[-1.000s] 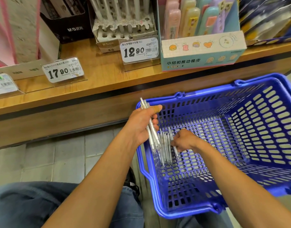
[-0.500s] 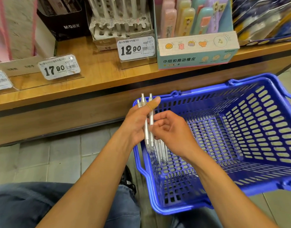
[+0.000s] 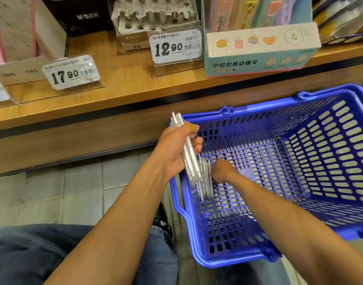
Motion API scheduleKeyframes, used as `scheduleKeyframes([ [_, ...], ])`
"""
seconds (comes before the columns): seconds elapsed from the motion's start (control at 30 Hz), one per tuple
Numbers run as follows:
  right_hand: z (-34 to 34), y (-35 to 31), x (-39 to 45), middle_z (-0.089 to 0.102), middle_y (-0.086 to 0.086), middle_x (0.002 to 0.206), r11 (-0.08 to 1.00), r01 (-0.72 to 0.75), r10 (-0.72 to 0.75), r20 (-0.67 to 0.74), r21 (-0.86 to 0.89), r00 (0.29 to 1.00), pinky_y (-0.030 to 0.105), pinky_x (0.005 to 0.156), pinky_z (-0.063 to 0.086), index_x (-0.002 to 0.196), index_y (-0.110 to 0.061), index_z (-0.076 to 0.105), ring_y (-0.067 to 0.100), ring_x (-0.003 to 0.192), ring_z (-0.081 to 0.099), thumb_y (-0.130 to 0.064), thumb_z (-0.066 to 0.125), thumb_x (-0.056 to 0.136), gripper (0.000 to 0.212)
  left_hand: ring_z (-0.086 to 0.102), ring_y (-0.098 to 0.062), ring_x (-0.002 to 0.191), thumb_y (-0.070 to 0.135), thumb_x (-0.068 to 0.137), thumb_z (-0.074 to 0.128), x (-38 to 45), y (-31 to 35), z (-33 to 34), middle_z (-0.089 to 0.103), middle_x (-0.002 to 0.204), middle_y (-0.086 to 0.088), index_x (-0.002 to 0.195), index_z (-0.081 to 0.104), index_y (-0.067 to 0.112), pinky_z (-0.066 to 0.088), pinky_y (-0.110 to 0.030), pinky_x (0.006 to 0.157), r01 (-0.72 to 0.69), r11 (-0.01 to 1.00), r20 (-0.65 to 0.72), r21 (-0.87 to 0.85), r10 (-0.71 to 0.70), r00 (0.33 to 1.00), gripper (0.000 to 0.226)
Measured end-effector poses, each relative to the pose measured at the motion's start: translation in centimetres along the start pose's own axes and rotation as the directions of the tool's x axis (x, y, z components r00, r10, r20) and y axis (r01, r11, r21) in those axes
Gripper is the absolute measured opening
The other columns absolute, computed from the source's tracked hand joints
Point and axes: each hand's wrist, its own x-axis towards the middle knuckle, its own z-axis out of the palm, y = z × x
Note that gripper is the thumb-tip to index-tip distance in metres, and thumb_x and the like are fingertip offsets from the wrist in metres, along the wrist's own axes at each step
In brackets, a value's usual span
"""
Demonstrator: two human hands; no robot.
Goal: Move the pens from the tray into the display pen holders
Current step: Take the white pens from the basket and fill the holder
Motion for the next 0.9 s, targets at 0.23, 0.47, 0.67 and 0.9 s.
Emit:
scheduleKeyframes([
  [0.23,4.6,-0.1,2.7,0.033,0.023,0.151,0.983,-0.046,0.036,-0.060,-0.178,0.998,0.042,0.102,0.042,0.151,0.006,-0.002,0.038,0.135,0.040,-0.010,0.044,0.100,0.070,0.055,-0.011,0.047,0.021,0.090,0.071,0.4,-0.2,-0.2,0.054,0.057,0.001,0.085,0.061,0.011,0.049,-0.023,0.046,0.038,0.999,-0.048,0.038,-0.036,0.998,0.015],
  [0.47,1.9,0.9,1.2,0.061,0.017,0.103,0.998,-0.015,0.022,-0.126,0.056,0.992,0.032,0.063,0.044,0.127,0.001,0.045,0.031,0.085,0.058,-0.027,0.051,0.099,0.040,0.055,-0.011,0.046,0.019,0.089,0.072,0.2,0.1,0.0,0.056,0.056,0.001,0.089,0.062,0.009,0.049,-0.022,0.045,0.075,0.997,-0.054,0.031,-0.073,0.996,0.014],
  [0.67,-3.0,0.6,-5.4,0.064,0.010,0.088,0.786,0.218,-0.138,-0.179,0.578,0.974,0.045,0.071,0.054,0.115,-0.008,0.059,0.029,0.073,0.060,-0.021,0.052,0.100,0.020,0.050,-0.010,0.043,0.016,0.089,0.072,0.0,0.3,0.2,0.053,0.055,0.000,0.081,0.062,0.010,0.045,-0.021,0.043,0.097,0.995,-0.061,0.004,-0.096,0.994,0.014],
  [0.9,-5.3,-3.9,-15.2,0.065,0.003,0.070,0.331,0.530,-0.286,-0.452,0.781,0.845,0.036,0.065,0.056,0.112,-0.011,0.060,0.013,0.061,0.065,-0.012,0.063,0.092,0.020,0.044,-0.012,0.042,0.023,0.084,0.076,-0.4,0.2,0.7,0.047,0.059,-0.003,0.075,0.060,0.012,0.041,-0.021,0.040,0.085,0.996,-0.018,0.039,-0.084,0.996,0.022],
])
